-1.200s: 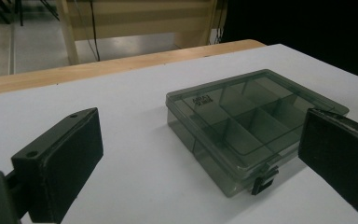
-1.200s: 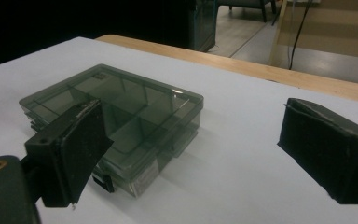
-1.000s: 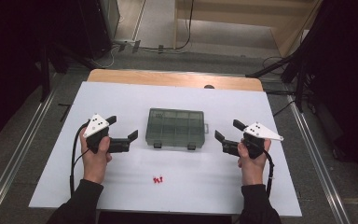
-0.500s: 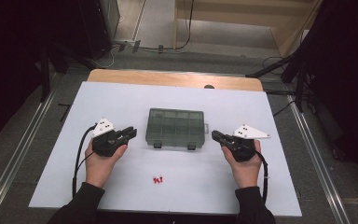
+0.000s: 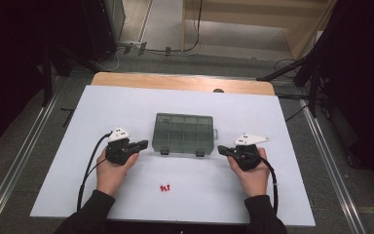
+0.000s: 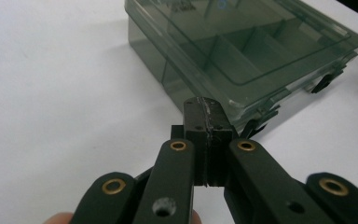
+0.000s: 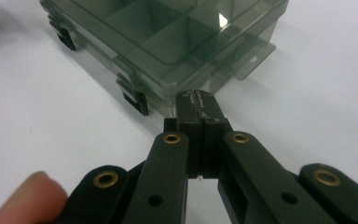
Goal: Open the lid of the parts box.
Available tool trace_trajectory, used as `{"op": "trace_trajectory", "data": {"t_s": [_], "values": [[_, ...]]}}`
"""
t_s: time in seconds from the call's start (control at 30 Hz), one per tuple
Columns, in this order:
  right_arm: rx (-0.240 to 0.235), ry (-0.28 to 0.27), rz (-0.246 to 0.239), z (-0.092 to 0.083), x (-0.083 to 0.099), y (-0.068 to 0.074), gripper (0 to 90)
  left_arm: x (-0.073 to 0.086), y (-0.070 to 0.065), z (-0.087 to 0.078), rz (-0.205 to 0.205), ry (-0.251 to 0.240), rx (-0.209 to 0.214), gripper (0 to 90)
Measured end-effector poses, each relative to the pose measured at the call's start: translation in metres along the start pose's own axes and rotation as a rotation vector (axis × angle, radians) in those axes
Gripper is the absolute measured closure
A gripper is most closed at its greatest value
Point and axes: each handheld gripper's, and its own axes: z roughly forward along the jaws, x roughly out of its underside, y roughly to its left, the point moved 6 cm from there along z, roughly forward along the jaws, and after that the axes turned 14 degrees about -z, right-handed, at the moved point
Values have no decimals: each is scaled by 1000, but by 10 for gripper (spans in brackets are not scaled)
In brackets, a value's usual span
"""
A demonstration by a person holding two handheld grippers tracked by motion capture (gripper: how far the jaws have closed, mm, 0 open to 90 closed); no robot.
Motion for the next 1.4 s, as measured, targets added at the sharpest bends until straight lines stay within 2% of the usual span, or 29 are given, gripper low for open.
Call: {"op": "trace_trajectory", "data": {"t_s": [0.1, 0.2, 0.47, 0.8, 0.93, 1.2, 1.4], "values": [[-10, 24, 13, 6, 5, 0, 900, 2, 1, 4, -15, 6, -1, 897], [-15, 35, 21, 9, 8, 0, 900, 2, 0, 5, -13, 8, 3, 897], [-24, 44, 8, 14, 8, 4, 900, 6, -3, 12, -14, 25, 5, 897], [-28, 35, 4, 17, 6, 7, 900, 6, -3, 13, -18, 25, 1, 896], [-26, 22, -5, 16, 4, 7, 900, 6, -3, 13, -18, 24, 2, 897], [-21, -42, 1, 8, -5, 7, 900, 4, -2, 11, -10, 15, 2, 895], [-12, -84, 13, 4, -11, 6, 900, 0, -3, 6, -18, -15, 7, 893]]}}
